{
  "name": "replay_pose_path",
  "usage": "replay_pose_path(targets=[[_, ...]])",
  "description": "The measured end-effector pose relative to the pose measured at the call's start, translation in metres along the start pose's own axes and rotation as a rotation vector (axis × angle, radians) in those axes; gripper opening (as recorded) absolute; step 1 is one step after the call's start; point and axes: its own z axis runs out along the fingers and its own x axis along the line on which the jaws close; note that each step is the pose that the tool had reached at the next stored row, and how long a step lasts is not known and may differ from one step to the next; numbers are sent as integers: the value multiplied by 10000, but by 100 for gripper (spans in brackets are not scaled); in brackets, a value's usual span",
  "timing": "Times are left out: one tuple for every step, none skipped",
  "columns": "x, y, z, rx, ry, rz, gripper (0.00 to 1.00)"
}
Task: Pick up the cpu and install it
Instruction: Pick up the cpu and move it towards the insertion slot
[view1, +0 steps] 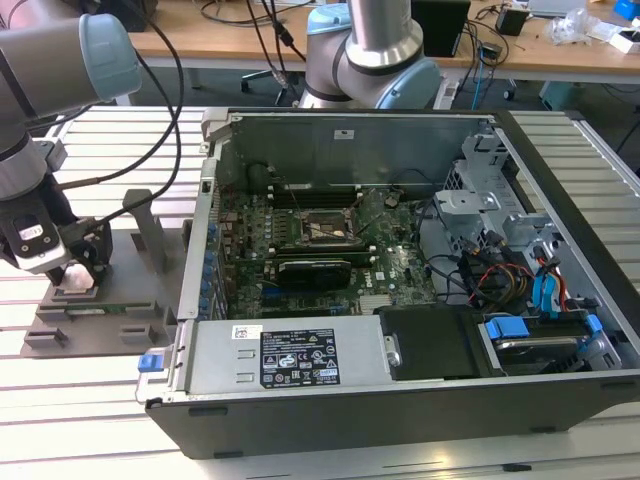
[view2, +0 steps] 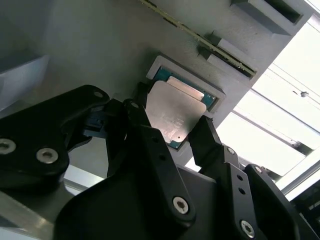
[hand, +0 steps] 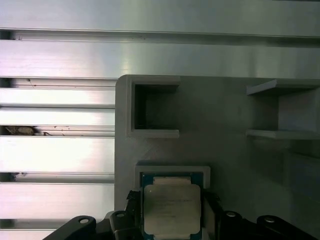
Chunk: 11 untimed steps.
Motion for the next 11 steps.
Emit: replay_pose_path(targets=[[0, 0, 0, 0, 0, 0, 60], [0, 0, 0, 0, -1, 0, 58], [0, 0, 0, 0, 0, 0, 58], [0, 0, 0, 0, 0, 0, 55], [0, -1, 0, 0, 0, 0, 55], [0, -1, 0, 1, 0, 0, 55], [0, -1, 0, 0, 0, 0, 55], [0, -1, 0, 0, 1, 0, 55], [0, -1, 0, 0, 0, 0, 55], [0, -1, 0, 0, 1, -1, 55], [0, -1, 0, 0, 0, 0, 55]])
